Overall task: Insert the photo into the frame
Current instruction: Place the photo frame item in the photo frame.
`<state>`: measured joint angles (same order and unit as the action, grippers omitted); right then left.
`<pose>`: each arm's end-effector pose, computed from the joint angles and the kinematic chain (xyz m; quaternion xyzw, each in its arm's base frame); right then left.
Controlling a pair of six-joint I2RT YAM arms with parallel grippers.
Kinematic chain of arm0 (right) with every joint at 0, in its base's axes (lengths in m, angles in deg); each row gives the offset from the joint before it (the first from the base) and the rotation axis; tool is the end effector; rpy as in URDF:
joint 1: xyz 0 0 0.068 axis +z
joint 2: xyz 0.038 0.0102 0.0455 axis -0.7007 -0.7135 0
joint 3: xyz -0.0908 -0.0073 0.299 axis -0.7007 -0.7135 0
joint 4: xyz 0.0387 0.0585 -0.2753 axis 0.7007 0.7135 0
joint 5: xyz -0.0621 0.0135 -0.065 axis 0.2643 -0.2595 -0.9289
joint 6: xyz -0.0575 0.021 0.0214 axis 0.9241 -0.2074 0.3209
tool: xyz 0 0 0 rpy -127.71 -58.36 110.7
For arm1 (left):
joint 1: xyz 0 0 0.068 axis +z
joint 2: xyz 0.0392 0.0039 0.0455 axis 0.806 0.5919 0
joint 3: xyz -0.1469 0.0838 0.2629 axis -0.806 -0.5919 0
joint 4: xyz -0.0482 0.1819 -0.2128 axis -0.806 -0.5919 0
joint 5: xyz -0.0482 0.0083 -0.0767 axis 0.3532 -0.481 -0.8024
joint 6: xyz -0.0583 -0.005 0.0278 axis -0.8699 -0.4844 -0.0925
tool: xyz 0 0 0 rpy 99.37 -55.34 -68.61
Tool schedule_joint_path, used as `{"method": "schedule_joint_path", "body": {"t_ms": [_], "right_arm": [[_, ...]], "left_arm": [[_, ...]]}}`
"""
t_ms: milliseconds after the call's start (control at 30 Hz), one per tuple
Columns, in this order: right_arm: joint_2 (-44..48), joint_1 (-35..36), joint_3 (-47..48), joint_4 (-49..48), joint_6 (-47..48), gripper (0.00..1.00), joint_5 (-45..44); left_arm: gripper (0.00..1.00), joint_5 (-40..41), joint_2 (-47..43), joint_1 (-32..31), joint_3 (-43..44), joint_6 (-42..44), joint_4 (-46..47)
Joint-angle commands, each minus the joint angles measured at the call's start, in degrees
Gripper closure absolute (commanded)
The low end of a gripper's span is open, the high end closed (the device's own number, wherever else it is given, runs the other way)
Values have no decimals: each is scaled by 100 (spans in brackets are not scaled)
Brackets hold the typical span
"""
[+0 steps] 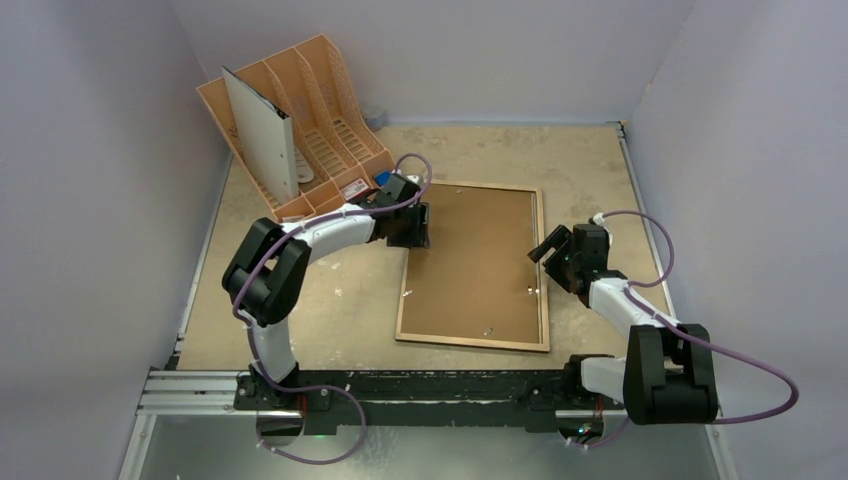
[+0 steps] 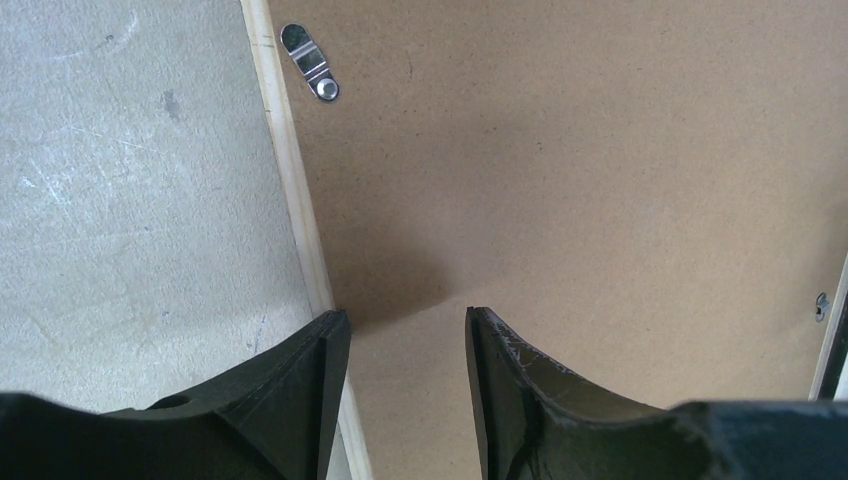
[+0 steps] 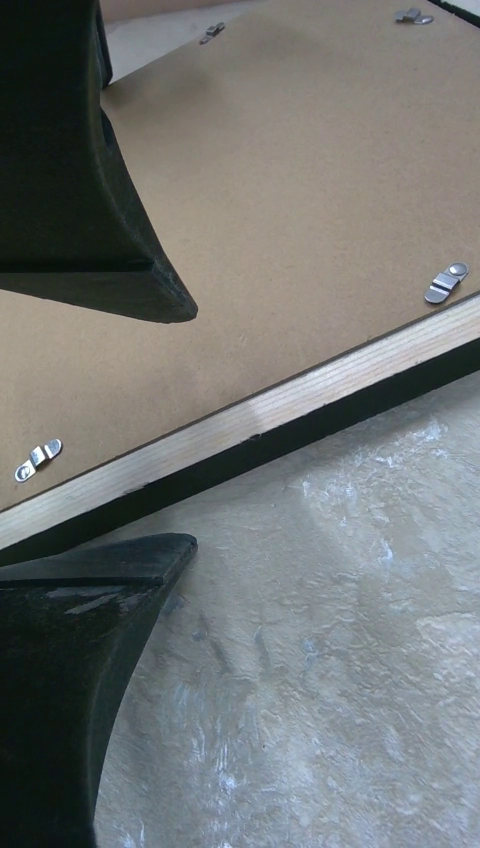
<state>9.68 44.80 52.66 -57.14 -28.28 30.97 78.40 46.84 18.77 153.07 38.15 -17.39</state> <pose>0.2456 0.0023 0.1804 0.3246 0.8413 0.1669 0.3988 0.3526 -0.2492 0.1959 0.0278 0.9518 -0.1876 0.2411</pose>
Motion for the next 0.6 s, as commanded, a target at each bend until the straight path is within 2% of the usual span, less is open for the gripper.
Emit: {"method": "schedule_joint_path", "body": {"t_ms": [0, 333, 567], "right_arm": [[-41, -23, -36, -78, 70, 21, -91], [-40, -23, -70, -95, 72, 21, -91], [-165, -23, -97, -193, 105, 21, -5]], "left_arm": [[50, 418, -43, 9, -116, -104, -12], [47, 345, 110, 5, -63, -42, -61], [44, 434, 188, 8, -86, -318, -142]]}}
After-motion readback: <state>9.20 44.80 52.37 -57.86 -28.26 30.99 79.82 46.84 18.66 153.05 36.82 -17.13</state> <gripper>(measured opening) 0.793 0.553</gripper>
